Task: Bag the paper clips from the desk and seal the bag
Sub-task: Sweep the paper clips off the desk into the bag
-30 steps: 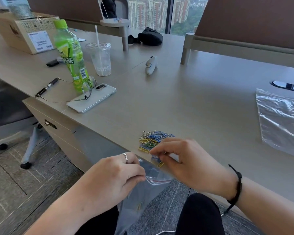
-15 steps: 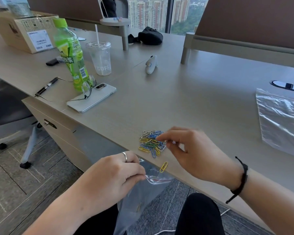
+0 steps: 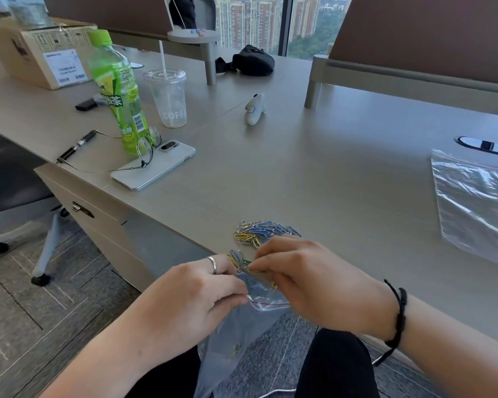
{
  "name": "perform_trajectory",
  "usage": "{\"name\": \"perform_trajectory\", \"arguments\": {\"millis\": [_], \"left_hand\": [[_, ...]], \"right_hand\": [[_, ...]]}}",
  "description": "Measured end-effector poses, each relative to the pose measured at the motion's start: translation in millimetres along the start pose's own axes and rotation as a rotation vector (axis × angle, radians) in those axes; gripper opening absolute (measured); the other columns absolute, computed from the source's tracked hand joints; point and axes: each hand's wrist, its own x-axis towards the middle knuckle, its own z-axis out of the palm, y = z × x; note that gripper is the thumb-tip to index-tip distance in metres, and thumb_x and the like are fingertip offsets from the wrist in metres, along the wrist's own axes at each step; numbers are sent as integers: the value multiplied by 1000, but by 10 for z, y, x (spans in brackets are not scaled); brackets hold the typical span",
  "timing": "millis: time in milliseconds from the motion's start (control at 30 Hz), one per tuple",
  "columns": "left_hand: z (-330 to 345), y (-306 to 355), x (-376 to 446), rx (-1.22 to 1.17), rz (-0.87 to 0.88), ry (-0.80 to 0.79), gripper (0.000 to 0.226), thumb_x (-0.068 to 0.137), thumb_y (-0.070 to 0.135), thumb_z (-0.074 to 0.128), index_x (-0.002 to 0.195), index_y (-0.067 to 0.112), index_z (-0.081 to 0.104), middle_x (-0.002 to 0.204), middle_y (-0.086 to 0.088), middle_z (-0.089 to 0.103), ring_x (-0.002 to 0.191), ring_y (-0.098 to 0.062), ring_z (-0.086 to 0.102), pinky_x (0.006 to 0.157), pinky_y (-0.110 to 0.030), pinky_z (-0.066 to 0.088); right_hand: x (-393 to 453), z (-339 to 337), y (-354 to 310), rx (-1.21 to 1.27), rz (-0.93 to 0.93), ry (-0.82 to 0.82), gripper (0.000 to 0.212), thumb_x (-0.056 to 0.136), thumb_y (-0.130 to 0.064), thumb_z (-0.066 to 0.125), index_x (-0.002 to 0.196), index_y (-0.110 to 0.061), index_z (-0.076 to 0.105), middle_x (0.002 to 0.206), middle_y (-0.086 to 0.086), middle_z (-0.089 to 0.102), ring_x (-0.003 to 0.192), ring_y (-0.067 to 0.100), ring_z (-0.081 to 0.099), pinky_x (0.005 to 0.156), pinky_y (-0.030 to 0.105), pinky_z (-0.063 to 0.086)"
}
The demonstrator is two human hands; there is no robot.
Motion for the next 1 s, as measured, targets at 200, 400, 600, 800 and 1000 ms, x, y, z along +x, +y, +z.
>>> {"name": "perform_trajectory", "arguments": {"millis": [200, 400, 600, 800, 1000], "left_hand": [[-8, 17, -10, -6, 1, 5, 25, 96, 41, 52, 93, 28, 73, 93, 17, 58, 72, -5, 60, 64, -29, 52], [4, -8, -24, -24, -11, 20, 19, 96, 40, 56, 90, 31, 71, 90, 16, 55, 73, 0, 55, 65, -26, 48], [9, -30, -33, -26, -7, 32, 17, 95, 38, 59, 91, 29, 73, 90, 19, 54, 77, 0, 58, 69, -23, 48], [-8, -36, -33, -38, 6, 18, 16, 96, 36, 58, 92, 29, 72, 92, 14, 58, 79, -4, 60, 69, -28, 51], [-10, -14, -17, -21, 5, 17, 20, 95, 39, 57, 93, 29, 74, 91, 17, 58, 74, 0, 60, 67, -21, 49]], "right_hand": [[4, -174, 81, 84, 146, 150, 23, 93, -9, 61, 110, -20, 74, 98, -9, 64, 80, 2, 58, 73, 9, 39], [320, -126, -45, -86, 3, -25, 36, 86, -4, 62, 119, -15, 69, 112, 3, 65, 98, 22, 62, 87, 24, 43], [525, -36, -117, -134, -142, -251, 45, 71, -7, 47, 110, -3, 70, 119, 12, 67, 99, 32, 62, 89, 37, 44], [358, -55, -45, -118, -146, -278, 47, 72, 4, 50, 113, -10, 70, 124, 4, 64, 108, 23, 61, 90, 38, 49], [114, -183, -25, 47, -80, -186, 54, 75, 13, 47, 118, -9, 70, 127, 4, 66, 114, 15, 62, 97, 27, 48]]}}
